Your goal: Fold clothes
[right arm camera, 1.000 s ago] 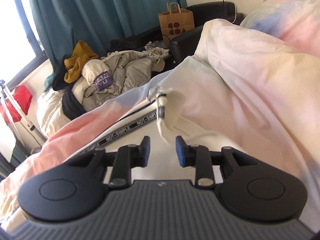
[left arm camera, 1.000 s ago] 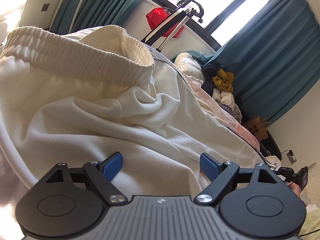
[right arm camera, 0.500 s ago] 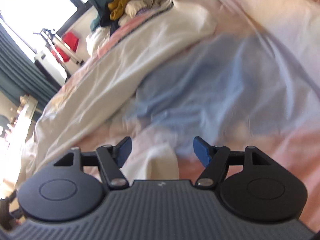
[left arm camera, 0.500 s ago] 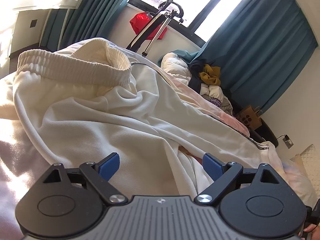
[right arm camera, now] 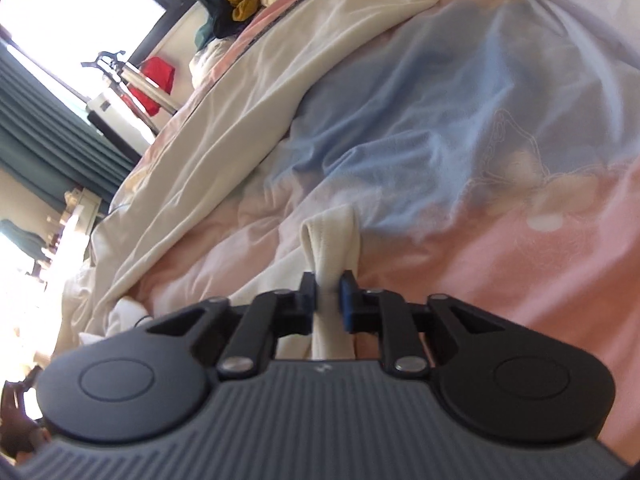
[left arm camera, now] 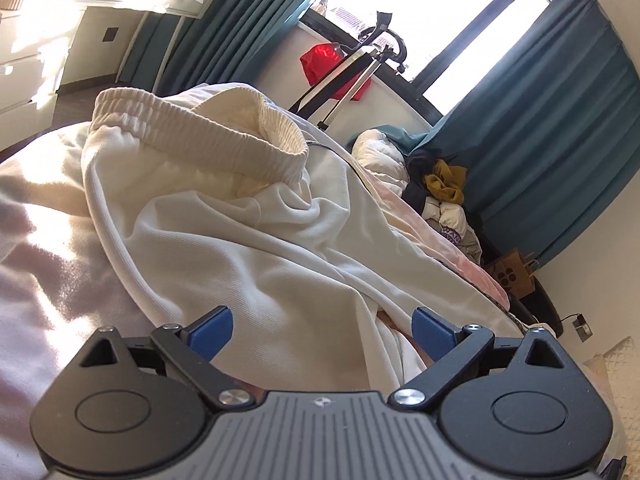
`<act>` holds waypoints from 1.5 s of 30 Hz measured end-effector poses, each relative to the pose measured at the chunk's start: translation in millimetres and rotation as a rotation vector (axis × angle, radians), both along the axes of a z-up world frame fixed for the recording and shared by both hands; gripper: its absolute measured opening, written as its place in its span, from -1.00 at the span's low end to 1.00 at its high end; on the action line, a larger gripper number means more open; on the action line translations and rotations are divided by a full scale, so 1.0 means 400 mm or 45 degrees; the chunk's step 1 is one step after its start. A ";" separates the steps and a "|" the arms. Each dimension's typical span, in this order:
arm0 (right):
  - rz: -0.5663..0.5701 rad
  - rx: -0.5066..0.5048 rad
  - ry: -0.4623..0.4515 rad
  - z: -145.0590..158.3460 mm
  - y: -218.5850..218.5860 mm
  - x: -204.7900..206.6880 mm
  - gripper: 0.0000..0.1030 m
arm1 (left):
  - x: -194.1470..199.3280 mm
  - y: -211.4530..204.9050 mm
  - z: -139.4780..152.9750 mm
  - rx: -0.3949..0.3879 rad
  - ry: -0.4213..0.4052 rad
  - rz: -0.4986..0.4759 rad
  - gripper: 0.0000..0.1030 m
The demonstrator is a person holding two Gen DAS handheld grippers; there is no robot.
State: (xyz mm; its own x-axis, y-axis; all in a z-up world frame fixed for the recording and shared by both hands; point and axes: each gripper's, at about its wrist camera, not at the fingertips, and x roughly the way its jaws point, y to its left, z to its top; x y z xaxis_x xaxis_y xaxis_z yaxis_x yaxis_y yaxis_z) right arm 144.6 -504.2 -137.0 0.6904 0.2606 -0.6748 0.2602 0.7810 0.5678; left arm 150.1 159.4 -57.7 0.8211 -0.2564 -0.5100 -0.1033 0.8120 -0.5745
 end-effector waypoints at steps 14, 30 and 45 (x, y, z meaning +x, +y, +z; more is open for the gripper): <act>-0.481 -0.232 -0.289 0.279 -0.266 0.099 -0.80 | 0.033 0.039 -0.008 -0.084 0.013 0.077 0.89; -0.689 -0.301 0.002 -0.020 -0.363 0.340 -0.68 | 0.099 0.104 -0.053 -0.130 0.141 0.194 0.83; -0.691 -0.074 0.059 0.044 -0.203 0.230 -0.12 | 0.018 0.204 -0.043 -0.166 0.276 0.346 0.75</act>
